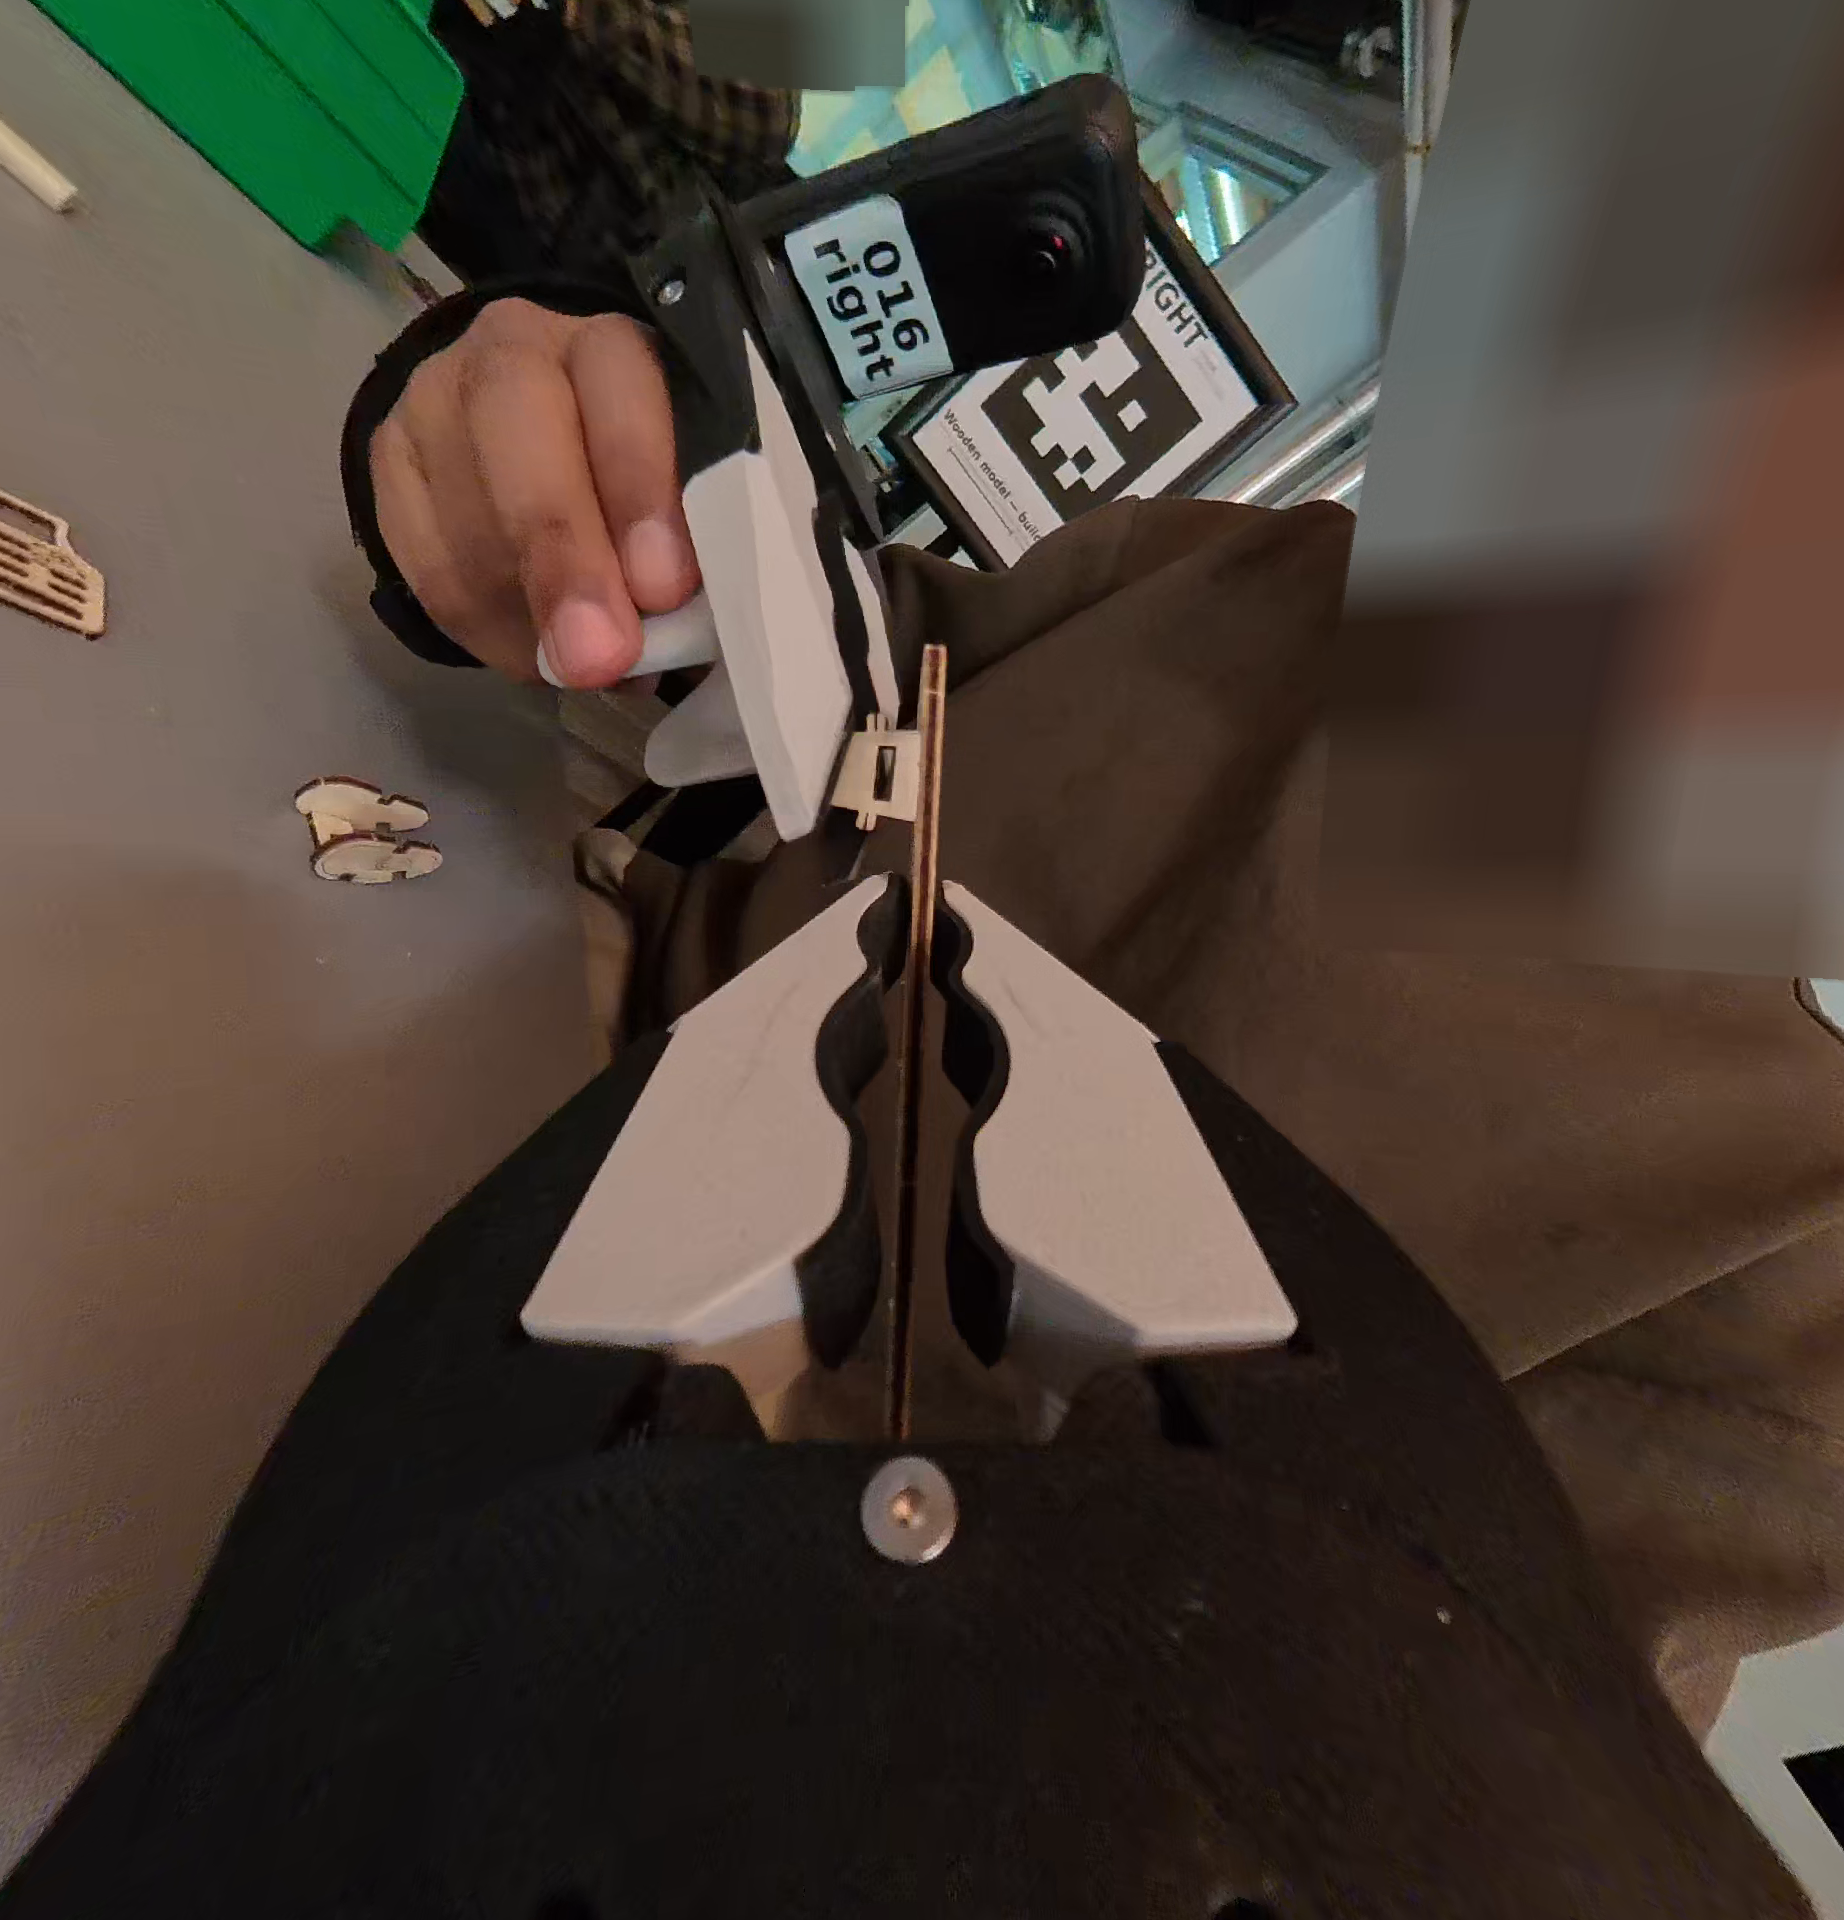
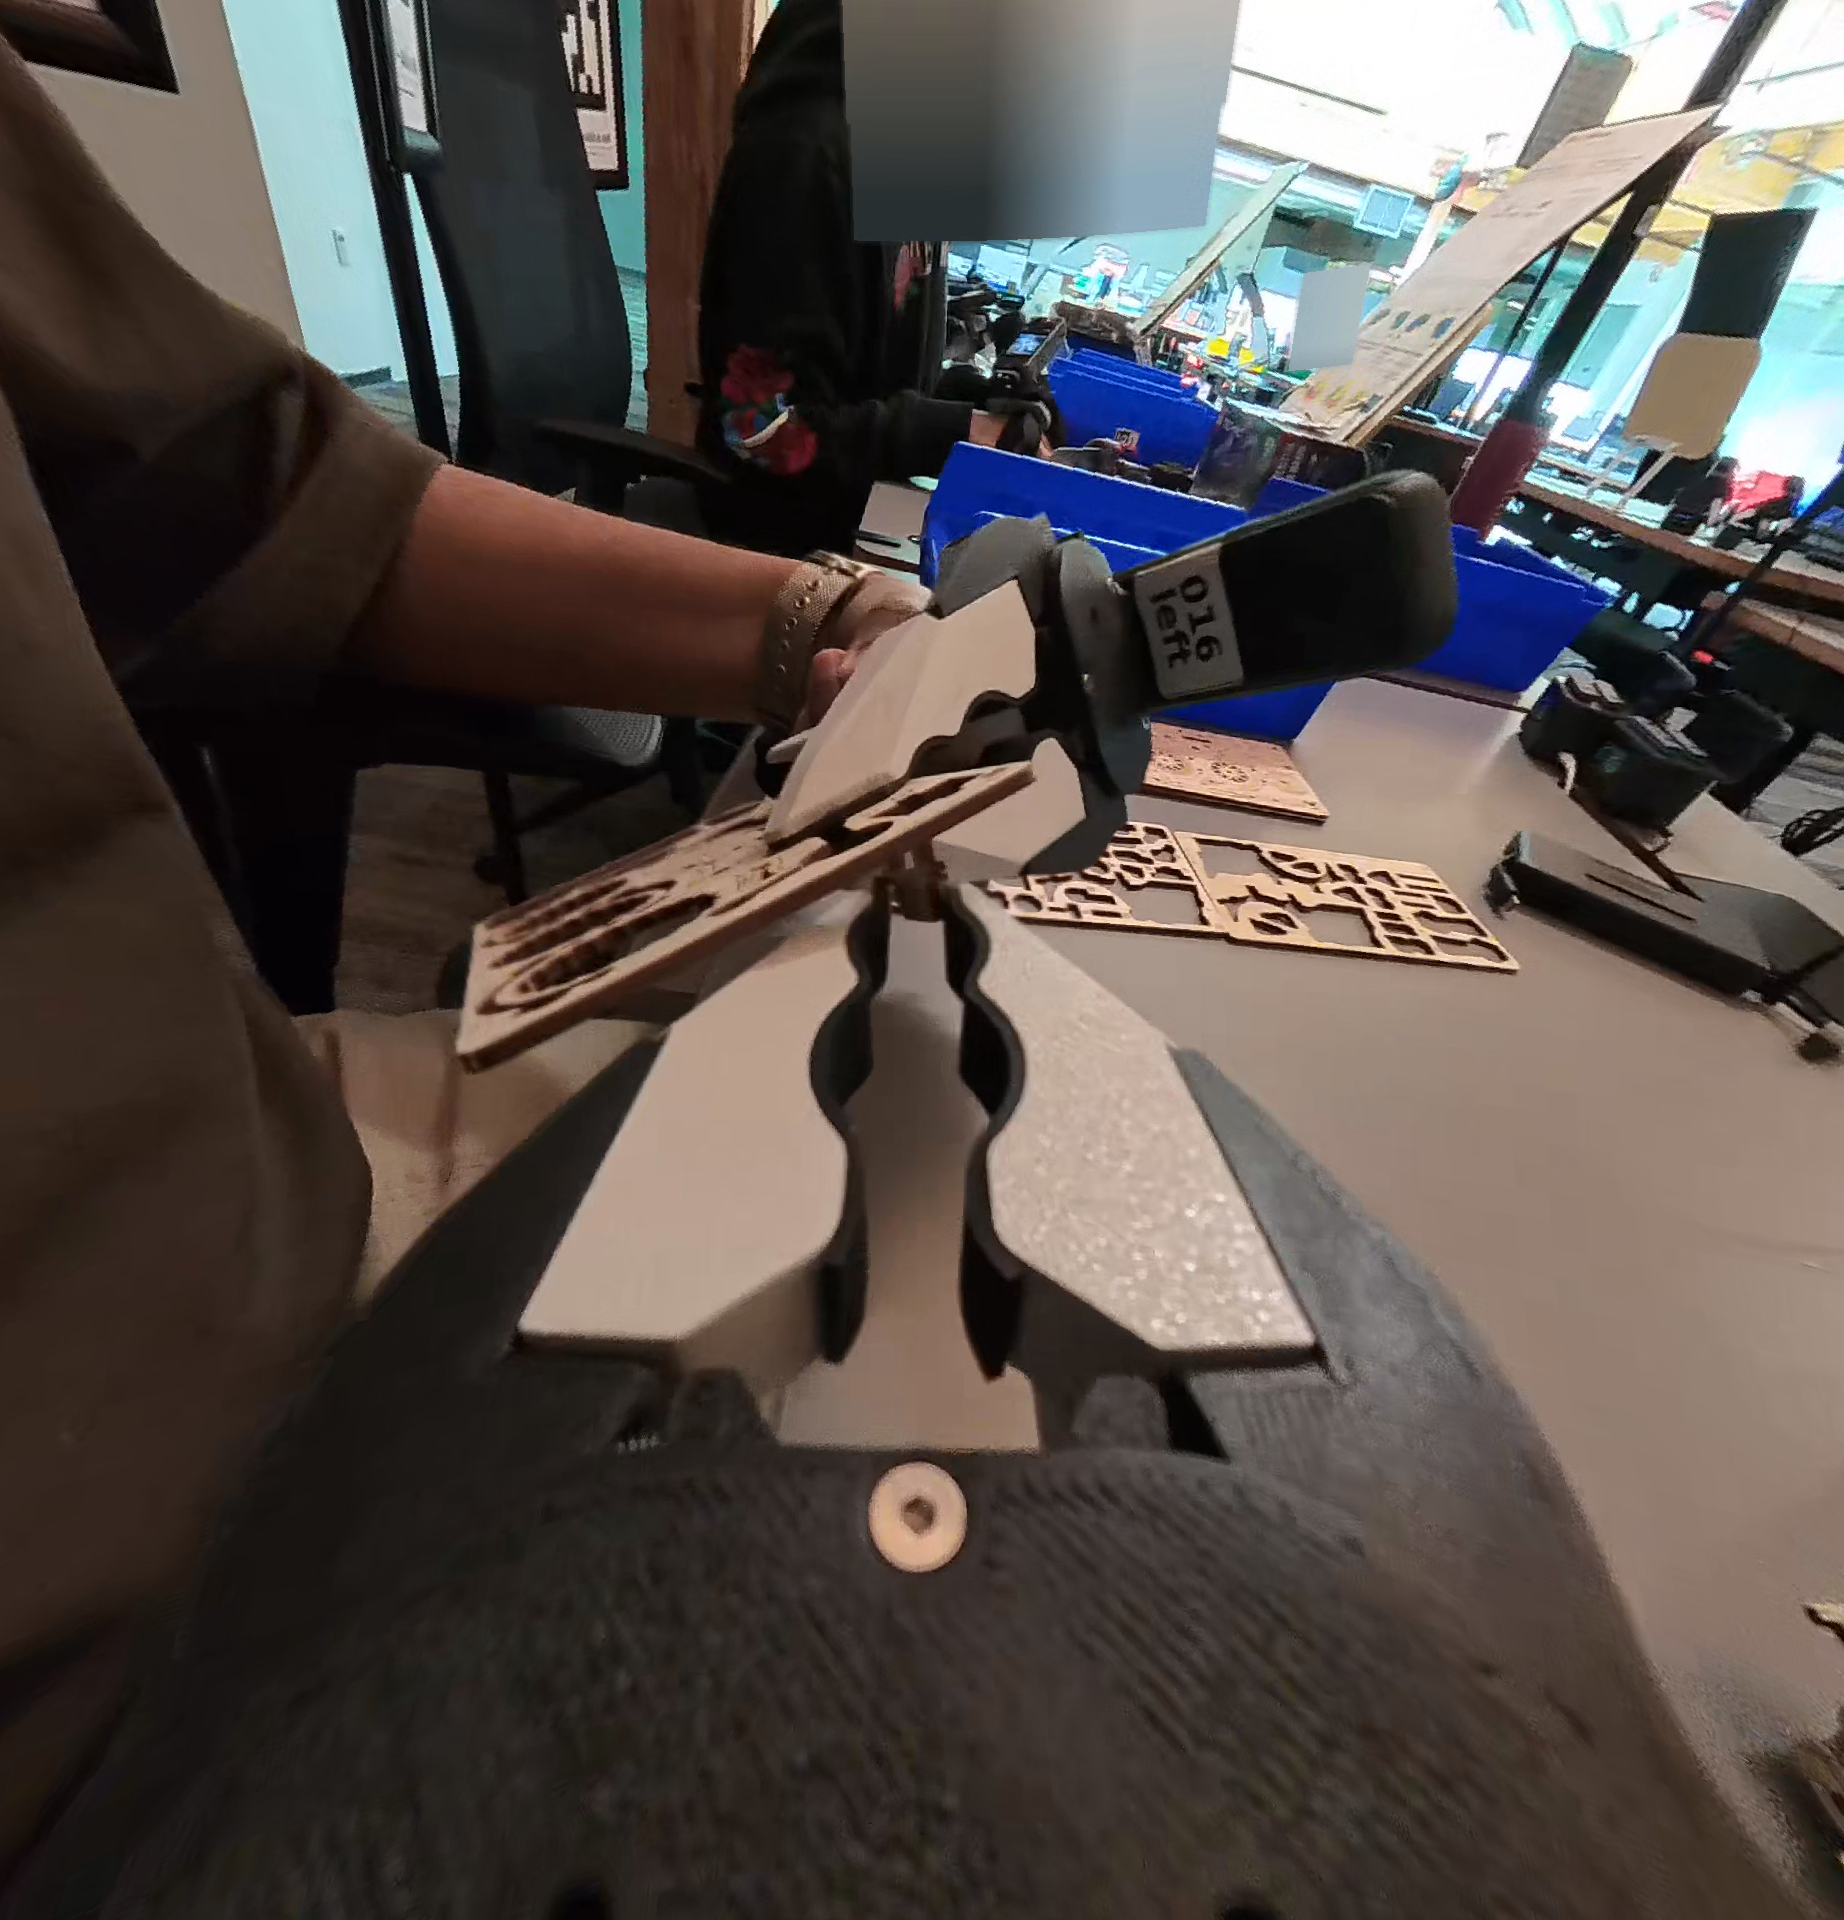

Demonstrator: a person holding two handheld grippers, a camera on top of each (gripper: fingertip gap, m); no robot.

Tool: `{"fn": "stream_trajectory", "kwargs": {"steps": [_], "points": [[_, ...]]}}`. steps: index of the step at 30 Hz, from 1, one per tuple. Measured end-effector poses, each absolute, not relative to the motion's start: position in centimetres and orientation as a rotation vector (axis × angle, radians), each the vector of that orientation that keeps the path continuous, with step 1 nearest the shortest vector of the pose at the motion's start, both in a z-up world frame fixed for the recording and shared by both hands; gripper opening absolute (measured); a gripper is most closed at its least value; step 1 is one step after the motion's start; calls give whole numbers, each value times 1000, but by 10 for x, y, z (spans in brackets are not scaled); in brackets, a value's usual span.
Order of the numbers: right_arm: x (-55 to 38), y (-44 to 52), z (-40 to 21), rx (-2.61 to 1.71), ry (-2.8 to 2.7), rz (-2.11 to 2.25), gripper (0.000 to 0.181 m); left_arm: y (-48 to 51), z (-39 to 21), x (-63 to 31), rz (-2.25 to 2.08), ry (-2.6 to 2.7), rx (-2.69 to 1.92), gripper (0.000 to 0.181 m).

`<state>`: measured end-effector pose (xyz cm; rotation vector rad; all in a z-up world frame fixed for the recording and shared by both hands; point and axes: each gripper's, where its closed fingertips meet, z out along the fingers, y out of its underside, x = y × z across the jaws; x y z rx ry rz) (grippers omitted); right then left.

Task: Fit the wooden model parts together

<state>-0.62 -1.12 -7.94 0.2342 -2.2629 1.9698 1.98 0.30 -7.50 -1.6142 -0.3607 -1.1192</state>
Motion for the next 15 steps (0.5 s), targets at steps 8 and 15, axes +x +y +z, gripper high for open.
{"fn": "stream_trajectory", "kwargs": {"steps": [8,15], "points": [[-36,4,-75,-51,-2308,2172,0,-14,-67,-1,-1048,-407,-1554,1],[-80,24,-82,-477,-2250,2249,0,-26,-115,-51,-853,-764,-1686,1]]}}
